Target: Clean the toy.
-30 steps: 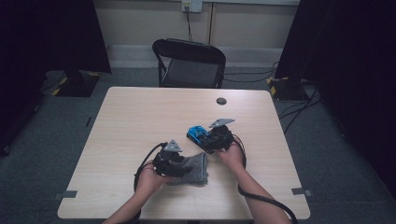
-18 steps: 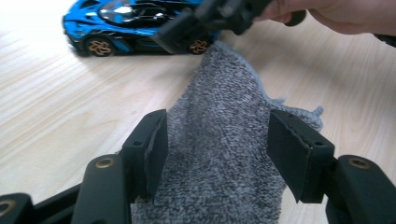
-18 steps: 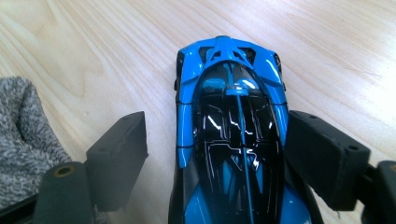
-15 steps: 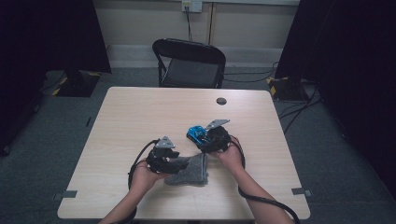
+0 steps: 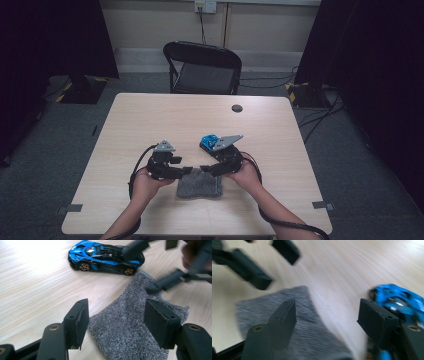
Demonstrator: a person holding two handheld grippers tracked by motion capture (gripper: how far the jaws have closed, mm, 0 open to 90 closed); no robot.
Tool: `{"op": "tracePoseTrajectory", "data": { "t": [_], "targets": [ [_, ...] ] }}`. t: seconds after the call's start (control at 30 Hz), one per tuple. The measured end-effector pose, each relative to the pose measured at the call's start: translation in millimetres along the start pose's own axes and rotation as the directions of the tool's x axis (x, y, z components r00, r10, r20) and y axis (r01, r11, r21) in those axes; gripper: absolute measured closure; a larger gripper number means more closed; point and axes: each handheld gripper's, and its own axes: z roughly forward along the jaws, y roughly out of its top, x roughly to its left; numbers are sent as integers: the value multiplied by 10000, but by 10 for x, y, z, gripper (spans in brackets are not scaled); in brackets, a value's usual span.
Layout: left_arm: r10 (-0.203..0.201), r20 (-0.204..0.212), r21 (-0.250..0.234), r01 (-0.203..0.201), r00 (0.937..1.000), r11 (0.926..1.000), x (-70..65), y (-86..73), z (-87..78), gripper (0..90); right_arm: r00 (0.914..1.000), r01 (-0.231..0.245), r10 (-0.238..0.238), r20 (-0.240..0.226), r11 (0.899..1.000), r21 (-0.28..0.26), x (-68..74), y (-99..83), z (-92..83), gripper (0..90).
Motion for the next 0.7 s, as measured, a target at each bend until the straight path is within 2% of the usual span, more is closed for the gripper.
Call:
{"op": "tracePoseTrajectory", "data": {
  "t": [0.1,0.2,0.3,0.53,0.6,0.7],
  "targets": [
    [-5,-56,43,5,10000,10000,8,-9,-2,374,9983,201,-201,-553,9998,-2,135,7,47,365],
    [-34,-165,19,34,9999,10000,8,-22,-3,374,9951,309,-285,-945,9992,241,225,-29,103,404],
    [-94,-202,33,94,9998,9999,16,-34,-12,374,9938,217,-158,-1096,9983,532,251,-102,159,435],
    [-182,-247,78,184,9995,9998,36,-48,-20,374,9936,319,-197,-1110,9935,1097,310,-275,224,429],
    [-183,-256,80,186,9995,9998,36,-45,-18,374,9938,266,-146,-1101,9937,1085,313,-314,227,411],
    [-203,-228,37,203,9995,9998,39,-39,-10,368,9934,-59,166,-1136,9955,941,301,-362,221,384]
  ]
}}
